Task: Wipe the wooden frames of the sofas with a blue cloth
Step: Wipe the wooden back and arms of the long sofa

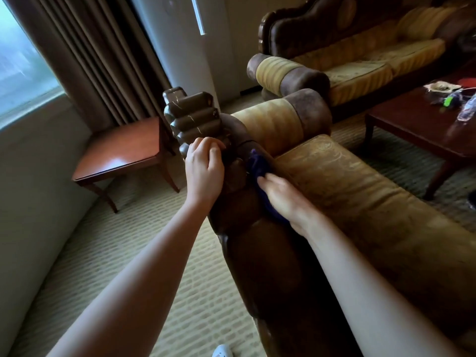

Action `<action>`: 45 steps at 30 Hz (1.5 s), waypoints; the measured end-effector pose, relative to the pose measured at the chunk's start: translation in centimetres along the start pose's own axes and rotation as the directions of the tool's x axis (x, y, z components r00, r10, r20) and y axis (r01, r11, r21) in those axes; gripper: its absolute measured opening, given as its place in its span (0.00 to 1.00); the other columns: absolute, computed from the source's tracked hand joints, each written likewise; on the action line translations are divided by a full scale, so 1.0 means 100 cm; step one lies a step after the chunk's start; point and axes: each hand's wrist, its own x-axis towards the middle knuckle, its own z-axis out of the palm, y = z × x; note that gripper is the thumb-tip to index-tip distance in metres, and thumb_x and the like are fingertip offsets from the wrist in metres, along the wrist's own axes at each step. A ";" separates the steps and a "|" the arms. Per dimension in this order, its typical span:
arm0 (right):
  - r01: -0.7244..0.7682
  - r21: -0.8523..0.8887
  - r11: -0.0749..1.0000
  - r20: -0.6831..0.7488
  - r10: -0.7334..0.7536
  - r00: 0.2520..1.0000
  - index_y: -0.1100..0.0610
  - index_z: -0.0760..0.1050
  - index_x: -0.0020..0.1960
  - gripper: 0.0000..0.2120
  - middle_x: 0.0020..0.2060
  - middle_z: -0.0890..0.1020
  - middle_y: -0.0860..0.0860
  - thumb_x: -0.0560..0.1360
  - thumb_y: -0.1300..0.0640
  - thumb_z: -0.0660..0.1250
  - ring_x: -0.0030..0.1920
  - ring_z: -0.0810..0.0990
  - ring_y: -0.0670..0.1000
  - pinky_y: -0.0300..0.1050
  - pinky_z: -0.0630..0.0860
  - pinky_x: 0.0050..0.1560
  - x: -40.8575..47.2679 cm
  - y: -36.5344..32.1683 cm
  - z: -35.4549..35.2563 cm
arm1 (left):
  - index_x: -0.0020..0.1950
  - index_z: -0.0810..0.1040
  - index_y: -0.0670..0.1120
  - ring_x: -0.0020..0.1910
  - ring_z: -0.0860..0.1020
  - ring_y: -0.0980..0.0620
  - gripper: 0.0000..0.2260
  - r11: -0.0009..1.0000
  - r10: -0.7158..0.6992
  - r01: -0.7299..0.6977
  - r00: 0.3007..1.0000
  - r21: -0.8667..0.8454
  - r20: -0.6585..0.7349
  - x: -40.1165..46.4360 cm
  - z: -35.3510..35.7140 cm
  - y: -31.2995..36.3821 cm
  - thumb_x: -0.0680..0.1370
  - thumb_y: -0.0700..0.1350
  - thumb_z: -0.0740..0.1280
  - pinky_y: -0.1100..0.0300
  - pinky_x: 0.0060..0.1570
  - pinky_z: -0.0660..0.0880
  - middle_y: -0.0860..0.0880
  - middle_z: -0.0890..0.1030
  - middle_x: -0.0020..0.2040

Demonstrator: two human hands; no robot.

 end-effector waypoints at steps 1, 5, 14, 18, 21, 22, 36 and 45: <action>0.081 -0.101 0.992 -0.022 -0.084 0.996 0.55 0.76 0.57 0.14 0.58 0.78 0.55 0.81 0.53 0.54 0.61 0.74 0.55 0.50 0.66 0.65 -0.007 -0.005 0.005 | 0.42 0.80 0.40 0.47 0.73 0.53 0.13 1.000 0.005 -0.005 1.000 -0.005 0.002 0.000 0.000 0.001 0.76 0.41 0.55 0.76 0.48 0.62 0.45 0.80 0.43; 0.333 -0.440 0.834 -0.027 -0.383 0.924 0.57 0.61 0.73 0.20 0.73 0.63 0.54 0.82 0.57 0.51 0.74 0.58 0.51 0.47 0.52 0.74 -0.009 -0.026 0.055 | 0.44 0.79 0.38 0.47 0.73 0.53 0.16 0.996 -0.028 0.028 1.000 -0.080 -0.008 0.001 -0.001 -0.003 0.76 0.43 0.54 0.72 0.49 0.64 0.45 0.79 0.44; 0.054 -0.464 0.884 -0.224 -0.176 0.959 0.62 0.70 0.65 0.16 0.63 0.74 0.62 0.82 0.58 0.52 0.64 0.71 0.61 0.47 0.66 0.58 0.055 -0.033 0.030 | 0.43 0.79 0.44 0.48 0.76 0.51 0.13 0.941 -0.158 0.138 0.987 -0.308 -0.041 0.003 -0.007 -0.010 0.77 0.43 0.55 0.64 0.50 0.70 0.50 0.79 0.44; 0.123 -0.679 0.723 -0.175 -0.322 0.931 0.60 0.64 0.72 0.22 0.70 0.68 0.57 0.79 0.57 0.53 0.72 0.64 0.57 0.49 0.62 0.69 0.016 -0.027 0.060 | 0.44 0.79 0.47 0.50 0.77 0.49 0.12 0.890 -0.168 0.204 0.978 -0.408 0.122 0.008 -0.020 -0.016 0.77 0.45 0.56 0.56 0.52 0.73 0.45 0.81 0.47; 0.085 -0.849 0.521 -0.197 -0.461 0.865 0.62 0.68 0.69 0.26 0.70 0.68 0.59 0.75 0.52 0.52 0.72 0.64 0.56 0.55 0.62 0.69 -0.014 -0.013 0.102 | 0.45 0.80 0.43 0.47 0.78 0.51 0.13 0.947 -0.031 0.093 0.979 -0.309 0.199 0.017 -0.034 -0.021 0.77 0.45 0.56 0.57 0.50 0.74 0.46 0.81 0.46; 0.042 -0.876 0.481 -0.225 -0.484 0.845 0.62 0.70 0.68 0.25 0.69 0.70 0.59 0.75 0.52 0.53 0.71 0.67 0.56 0.55 0.65 0.68 -0.015 -0.014 0.108 | 0.45 0.80 0.41 0.46 0.77 0.51 0.13 0.969 0.070 -0.018 0.976 -0.246 0.208 0.023 -0.039 -0.023 0.78 0.44 0.57 0.60 0.49 0.73 0.47 0.81 0.45; -0.416 -0.768 0.487 -0.602 -0.327 0.729 0.58 0.72 0.64 0.19 0.63 0.75 0.56 0.78 0.52 0.52 0.63 0.73 0.58 0.54 0.70 0.58 0.040 -0.035 0.114 | 0.49 0.81 0.46 0.50 0.79 0.46 0.21 0.468 0.681 -0.875 0.269 -0.123 0.682 0.125 -0.006 -0.033 0.75 0.51 0.49 0.49 0.55 0.72 0.49 0.82 0.47; -0.610 -0.609 0.507 -0.787 -0.292 0.543 0.58 0.74 0.61 0.20 0.61 0.77 0.54 0.77 0.53 0.50 0.64 0.73 0.55 0.54 0.67 0.61 0.060 -0.041 0.128 | 0.60 0.77 0.48 0.52 0.79 0.46 0.13 0.566 0.741 -0.756 0.293 -0.327 0.604 0.126 -0.001 -0.040 0.79 0.43 0.59 0.54 0.52 0.74 0.48 0.82 0.53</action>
